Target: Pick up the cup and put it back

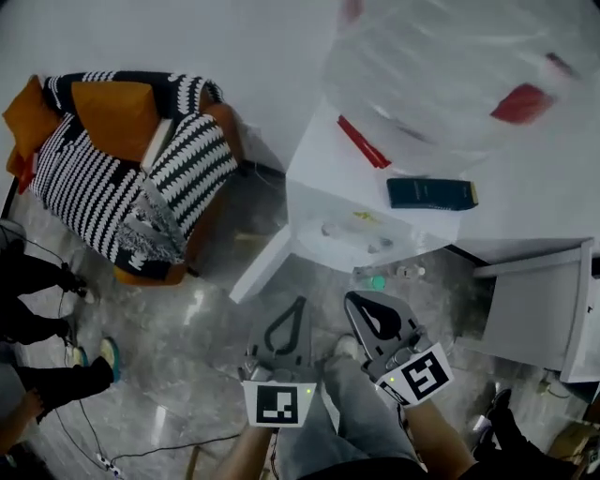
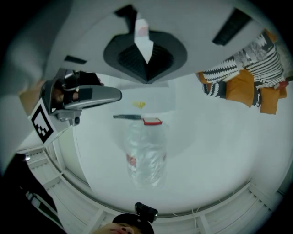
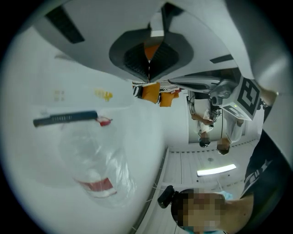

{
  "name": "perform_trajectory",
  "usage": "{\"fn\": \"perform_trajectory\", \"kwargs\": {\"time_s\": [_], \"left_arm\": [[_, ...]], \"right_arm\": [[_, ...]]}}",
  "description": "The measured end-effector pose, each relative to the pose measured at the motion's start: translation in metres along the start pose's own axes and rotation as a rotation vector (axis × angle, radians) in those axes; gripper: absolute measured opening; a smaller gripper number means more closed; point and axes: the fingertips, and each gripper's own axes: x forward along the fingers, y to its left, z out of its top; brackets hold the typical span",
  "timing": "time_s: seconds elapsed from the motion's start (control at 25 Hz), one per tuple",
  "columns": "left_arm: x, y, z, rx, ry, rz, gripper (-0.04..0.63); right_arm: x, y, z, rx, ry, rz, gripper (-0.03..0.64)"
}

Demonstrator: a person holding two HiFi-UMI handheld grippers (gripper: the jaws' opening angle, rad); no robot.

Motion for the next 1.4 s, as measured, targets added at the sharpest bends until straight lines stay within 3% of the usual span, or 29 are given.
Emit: {"fn": "perform_trajectory", "kwargs": {"time_s": [0.12, 0.32, 0.56, 0.76, 0.88, 1.0, 1.08, 1.2, 1.32, 1.36, 1.4], "left_arm": [[0.031, -0.008, -0.079, 0.002, 0.014, -0.003, 0.012], [0.072, -0.022, -0.205, 0.086, 0.028, -0.068, 0.012], [0.134, -0.033, -0.341, 0.133, 0.007, -0.121, 0.012], [0.176, -0.074, -0.442, 0.208, -0.075, -0.196, 0.012], [0.195, -0.107, -0.473, 0.232, -0.116, -0.252, 0.012], [0.207, -0.099, -0.499, 0.167, -0.048, -0.164, 0.012], [0.209, -0.094, -0.516, 0.140, -0.030, -0.162, 0.012], [0.209, -0.085, -0.534, 0.110, -0.049, -0.189, 0.012], [0.207, -0.071, -0.538, 0.093, -0.062, -0.166, 0.012], [0.204, -0.068, -0.538, 0.097, -0.067, -0.163, 0.012], [0.201, -0.064, -0.538, 0.096, -0.067, -0.161, 0.012]], "right_arm": [[0.015, -0.018, -0.093, 0.043, 0.018, 0.035, 0.011], [0.031, -0.044, -0.246, 0.097, 0.049, 0.024, 0.011], [0.054, -0.072, -0.387, 0.086, 0.008, -0.012, 0.011], [0.059, -0.091, -0.487, 0.005, -0.049, -0.031, 0.011], [0.047, -0.113, -0.524, -0.003, -0.081, -0.098, 0.011], [0.044, -0.141, -0.547, 0.058, -0.101, -0.166, 0.011], [0.045, -0.155, -0.557, 0.094, -0.117, -0.220, 0.011], [0.057, -0.160, -0.567, 0.043, -0.122, -0.251, 0.011], [0.076, -0.161, -0.574, 0.006, -0.102, -0.264, 0.012], [0.081, -0.162, -0.576, 0.001, -0.092, -0.270, 0.022], [0.087, -0.162, -0.579, 0.001, -0.078, -0.273, 0.144]]}}
